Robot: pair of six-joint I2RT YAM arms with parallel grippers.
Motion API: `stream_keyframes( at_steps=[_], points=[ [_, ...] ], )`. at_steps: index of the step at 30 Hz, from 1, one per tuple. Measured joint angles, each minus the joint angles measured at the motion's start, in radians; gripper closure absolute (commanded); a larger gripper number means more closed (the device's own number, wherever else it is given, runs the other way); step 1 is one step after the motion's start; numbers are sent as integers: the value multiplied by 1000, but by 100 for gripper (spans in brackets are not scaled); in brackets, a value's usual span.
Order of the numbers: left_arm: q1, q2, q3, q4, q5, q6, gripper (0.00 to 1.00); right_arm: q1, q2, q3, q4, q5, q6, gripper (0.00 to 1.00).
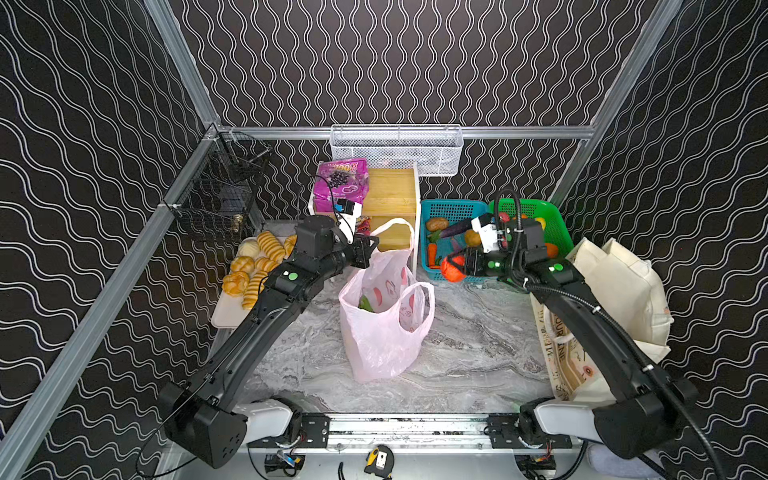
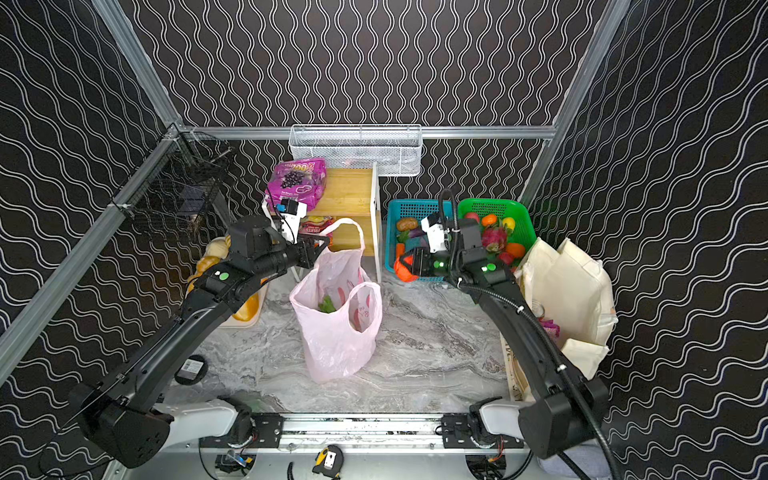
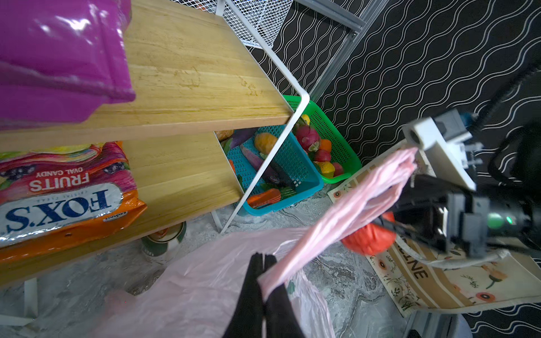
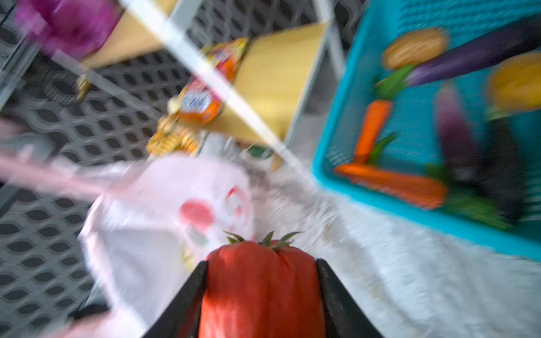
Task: Place the mixed food into the grocery bags and tie them
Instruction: 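Carry the red tomato with the right gripper and release it into the pink bag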
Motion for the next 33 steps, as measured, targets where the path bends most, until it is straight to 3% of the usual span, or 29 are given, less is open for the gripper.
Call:
stream_keyframes(
  at_steps=[6,12,17,23,30,33],
  points=[
    [5,0,5,-10,12,0,100,226,-21,-81,93,4,57,58],
    [5,-5,3,-6,47,-26,100,351,132,42,180,70,58,56],
    [6,-19,-1,-6,51,-42,100,411,233,100,210,135,21,42],
    [23,-19,-1,-7,28,-61,100,459,237,70,268,257,-31,16],
    [63,-12,-5,0,42,-83,100,459,100,-34,334,336,-64,7],
    [78,-11,-13,2,60,-88,100,459,4,-86,365,425,-72,3]
  ],
)
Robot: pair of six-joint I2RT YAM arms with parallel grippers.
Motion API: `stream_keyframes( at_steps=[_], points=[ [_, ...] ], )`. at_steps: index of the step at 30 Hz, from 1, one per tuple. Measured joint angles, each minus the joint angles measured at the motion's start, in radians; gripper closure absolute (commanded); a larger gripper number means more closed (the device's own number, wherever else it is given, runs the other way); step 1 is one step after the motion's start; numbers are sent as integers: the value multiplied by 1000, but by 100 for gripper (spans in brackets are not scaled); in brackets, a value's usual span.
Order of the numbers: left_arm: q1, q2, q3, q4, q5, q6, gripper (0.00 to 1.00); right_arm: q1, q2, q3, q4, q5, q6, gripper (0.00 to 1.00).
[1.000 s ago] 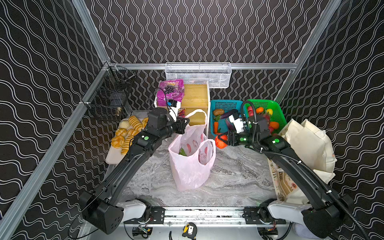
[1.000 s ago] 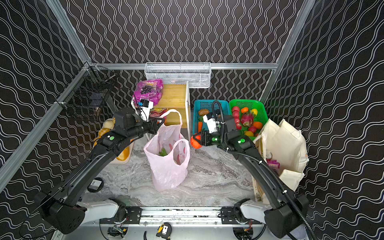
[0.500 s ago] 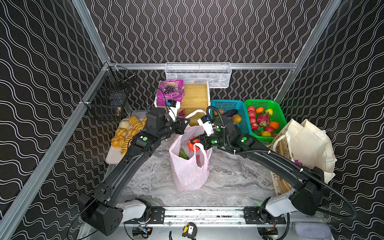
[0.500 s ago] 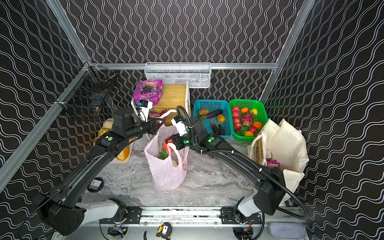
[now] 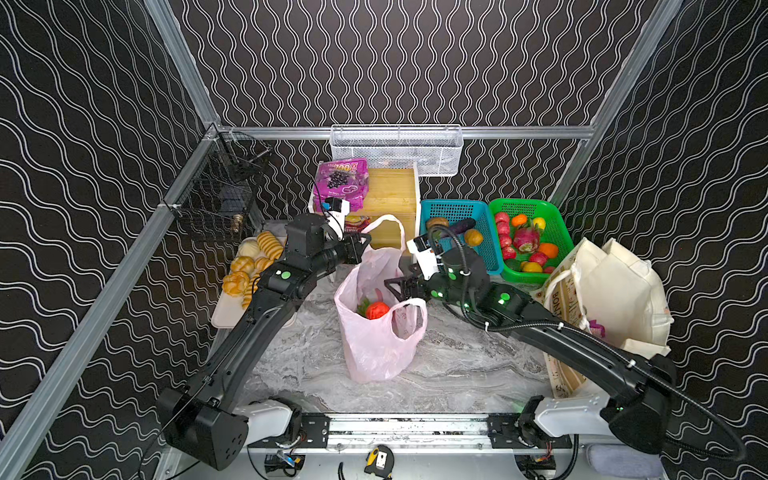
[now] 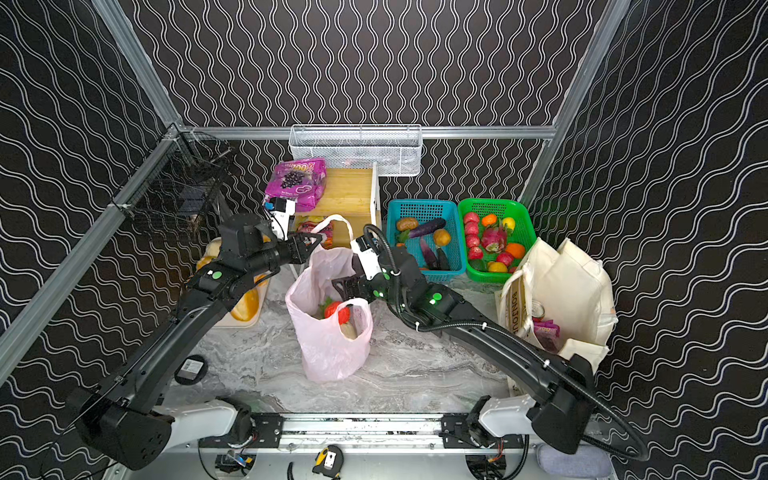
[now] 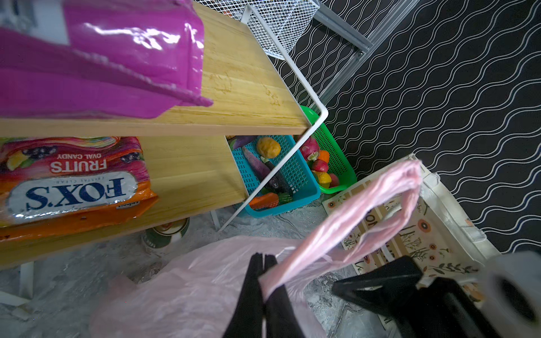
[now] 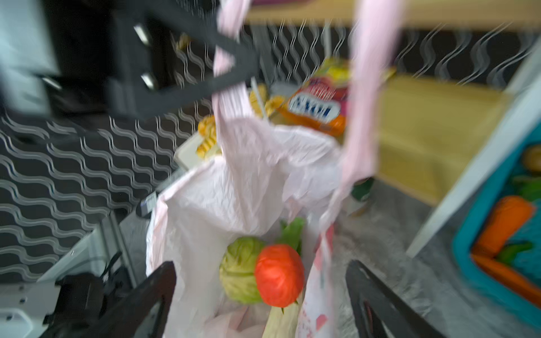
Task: Place the mixed food into the grocery bags and tie them
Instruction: 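Carry the red tomato with the right gripper and release it into the pink bag, then reach the right gripper into the teal basket and grasp the yellow potato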
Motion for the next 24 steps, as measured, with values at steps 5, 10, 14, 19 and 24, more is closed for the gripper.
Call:
stream_keyframes(
  at_steps=[5,10,14,19,24],
  points=[
    [17,-2,-15,6,11,-14,100,-135,-109,-78,35,161,-14,3],
    [20,-24,-31,19,11,-14,100,-467,24,-15,-17,91,66,6],
    [22,-31,-44,45,16,-14,100,-596,289,155,-113,68,104,9],
    [24,-39,-45,52,27,-14,100,-689,647,455,-253,70,117,10],
    [24,-38,-54,71,47,-13,100,-724,861,627,-294,87,136,10]
  ],
)
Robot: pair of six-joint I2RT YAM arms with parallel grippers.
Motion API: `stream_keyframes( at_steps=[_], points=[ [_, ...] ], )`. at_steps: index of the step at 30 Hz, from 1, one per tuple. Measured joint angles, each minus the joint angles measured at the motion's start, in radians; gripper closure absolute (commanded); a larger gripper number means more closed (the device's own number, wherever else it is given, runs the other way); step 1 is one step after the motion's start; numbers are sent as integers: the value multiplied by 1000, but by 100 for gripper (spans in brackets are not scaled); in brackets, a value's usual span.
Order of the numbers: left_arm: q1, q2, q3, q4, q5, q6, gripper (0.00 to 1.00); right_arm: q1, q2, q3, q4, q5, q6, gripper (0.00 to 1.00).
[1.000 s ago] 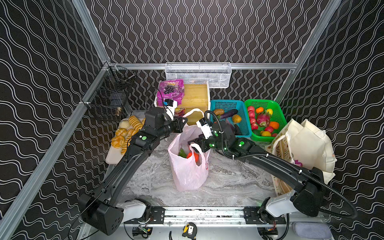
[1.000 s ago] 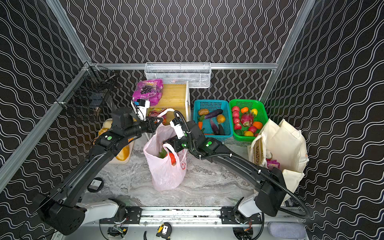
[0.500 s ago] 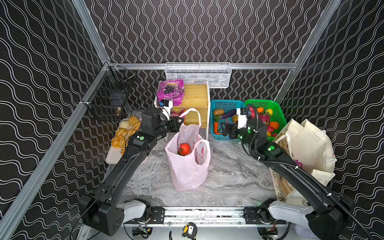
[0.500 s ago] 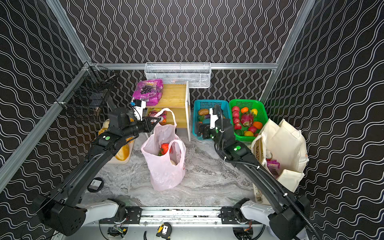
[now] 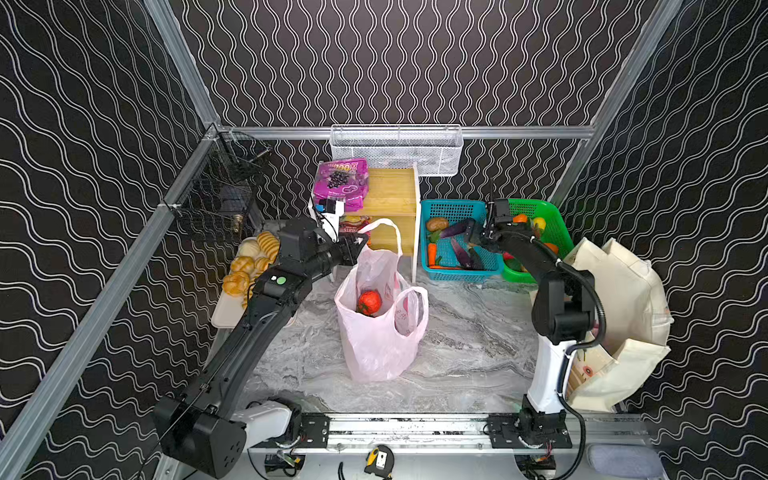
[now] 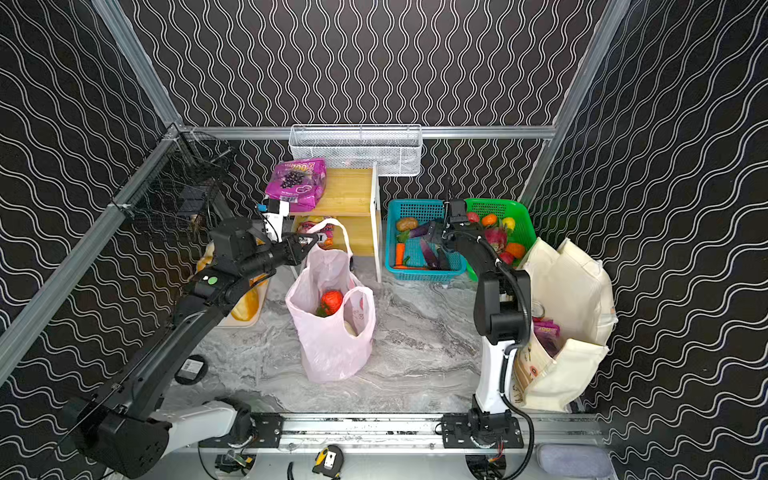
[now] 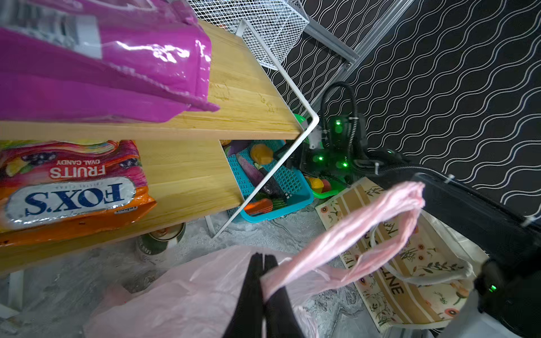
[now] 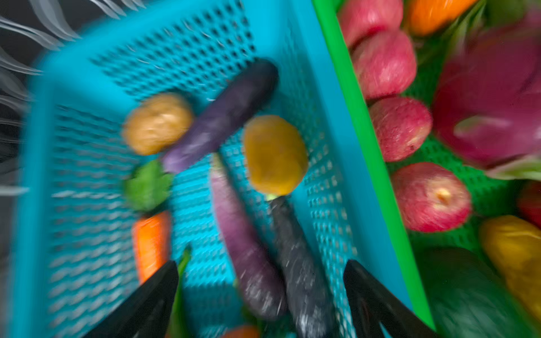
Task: Place the mixed food into the grocery bags and tie them
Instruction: 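Reach the right gripper into the teal basket and grasp the yellow potato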
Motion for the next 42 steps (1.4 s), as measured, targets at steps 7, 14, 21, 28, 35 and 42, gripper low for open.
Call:
stream_keyframes(
  at_steps=[7,14,21,28,35,42],
  points=[
    [0,16,3,17,11,23,100,-9,164,169,-12,16,11,12],
    [0,45,3,47,46,23,100,-7,253,242,14,53,17,13],
    [0,52,10,60,56,23,100,-6,315,290,38,101,5,33],
    [0,44,10,63,57,23,100,-10,323,283,76,107,2,59],
    [0,42,10,64,57,23,100,-10,286,227,112,84,-3,72],
    [0,43,10,67,58,19,100,-9,123,70,146,35,-9,73]
  ],
)
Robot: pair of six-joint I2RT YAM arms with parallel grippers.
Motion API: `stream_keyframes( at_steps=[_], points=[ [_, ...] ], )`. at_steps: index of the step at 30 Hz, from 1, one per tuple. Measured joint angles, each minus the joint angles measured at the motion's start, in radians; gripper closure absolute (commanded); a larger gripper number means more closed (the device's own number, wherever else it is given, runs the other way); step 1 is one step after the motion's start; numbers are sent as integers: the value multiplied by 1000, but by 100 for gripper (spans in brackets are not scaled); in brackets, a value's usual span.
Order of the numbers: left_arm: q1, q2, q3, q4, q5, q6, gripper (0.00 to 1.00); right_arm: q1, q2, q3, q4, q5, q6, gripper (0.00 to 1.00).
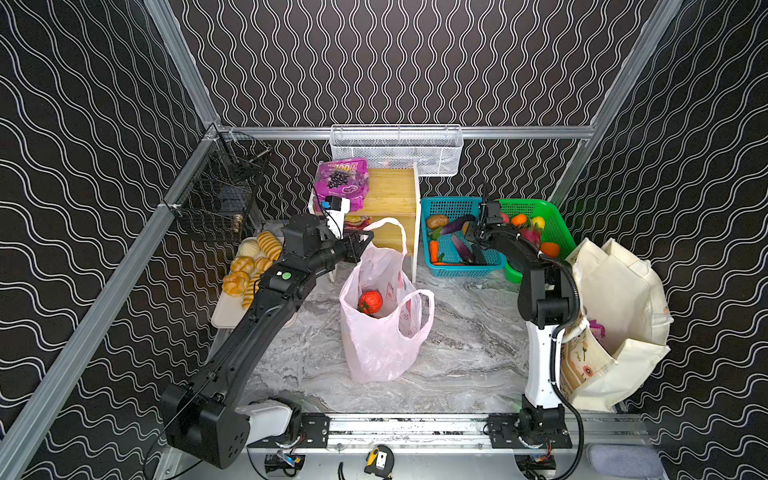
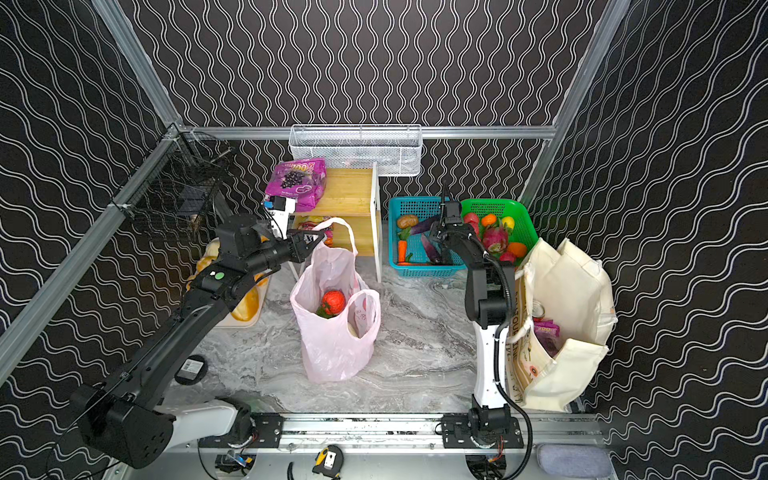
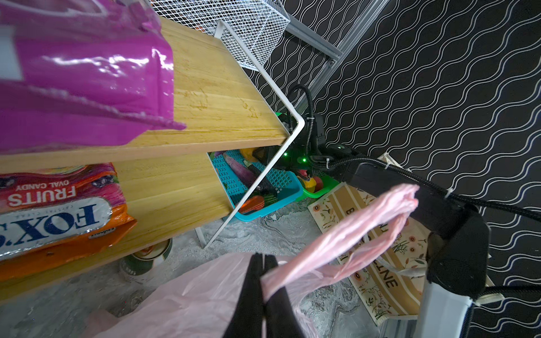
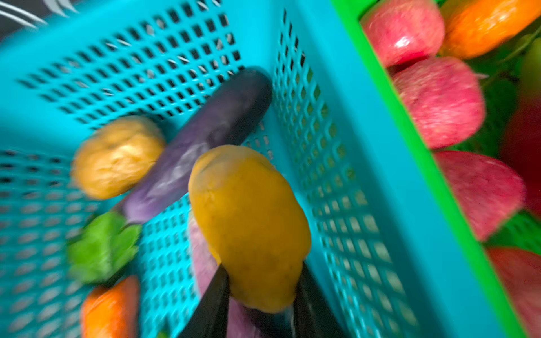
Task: Place the mixed food into the grocery bags and tie them
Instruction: 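Reach the right gripper into the teal basket and grasp the yellow potato, then carry the yellow potato with the right gripper and drop it into the pink bag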
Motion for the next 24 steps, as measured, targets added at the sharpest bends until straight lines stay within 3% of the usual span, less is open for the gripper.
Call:
stream_keyframes(
  at_steps=[7,13,19,24],
  points=[
    [0,-3,4,-10,-2,0,100,0,-197,-153,-5,-106,-4,71],
    [0,-17,14,-28,-12,4,100,32,-563,-384,-34,-263,-14,71],
    [0,-20,3,-30,-12,0,100,191,-894,-561,-79,-383,-119,70],
    [0,-16,4,-29,-14,-5,100,338,-1057,-673,-116,-486,-145,71]
  ],
)
